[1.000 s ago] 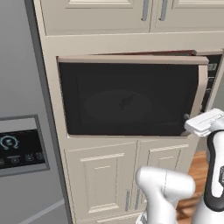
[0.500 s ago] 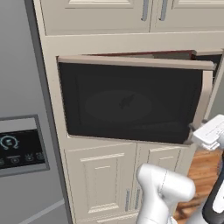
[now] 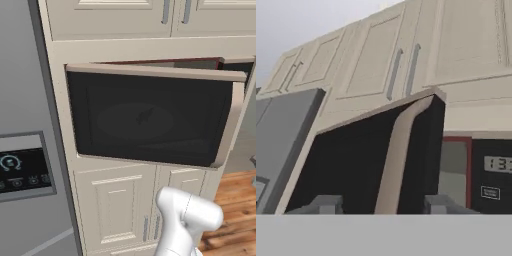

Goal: Open the microwave door.

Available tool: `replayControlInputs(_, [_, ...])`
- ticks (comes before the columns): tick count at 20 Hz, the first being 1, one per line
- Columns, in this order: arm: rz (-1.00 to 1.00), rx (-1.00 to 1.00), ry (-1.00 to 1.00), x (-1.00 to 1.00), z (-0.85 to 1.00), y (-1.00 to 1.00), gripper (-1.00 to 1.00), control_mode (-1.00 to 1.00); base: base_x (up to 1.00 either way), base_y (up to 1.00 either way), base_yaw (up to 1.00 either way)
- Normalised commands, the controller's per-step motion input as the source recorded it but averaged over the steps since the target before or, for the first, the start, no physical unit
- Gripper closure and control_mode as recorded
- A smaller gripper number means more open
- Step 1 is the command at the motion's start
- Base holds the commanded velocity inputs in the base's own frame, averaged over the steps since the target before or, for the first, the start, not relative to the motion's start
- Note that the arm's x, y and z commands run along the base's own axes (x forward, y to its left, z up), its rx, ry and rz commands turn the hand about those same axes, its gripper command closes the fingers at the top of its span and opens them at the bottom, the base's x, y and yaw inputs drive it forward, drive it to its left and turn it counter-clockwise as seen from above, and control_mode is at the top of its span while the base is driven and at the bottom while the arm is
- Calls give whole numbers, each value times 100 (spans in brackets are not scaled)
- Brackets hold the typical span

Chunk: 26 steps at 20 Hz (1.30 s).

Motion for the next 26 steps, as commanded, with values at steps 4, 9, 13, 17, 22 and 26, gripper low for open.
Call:
replayControlInputs(4, [0,12,-28,-96,40,-59,-100,-100,0,0,0])
replayControlInputs(9, [2,21,11,22,12,-72,-100,-100,0,0,0])
replayControlInputs(13, [8,30,52,54,0,-38,-100,-100,0,0,0])
replayControlInputs(17, [6,29,62,39,1,-16,-100,-100,0,0,0])
replayControlInputs(22, [3,14,61,32,0,0,-100,-100,0,0,0])
replayControlInputs(26, [1,10,34,12,-3,0,-100,-100,0,0,0])
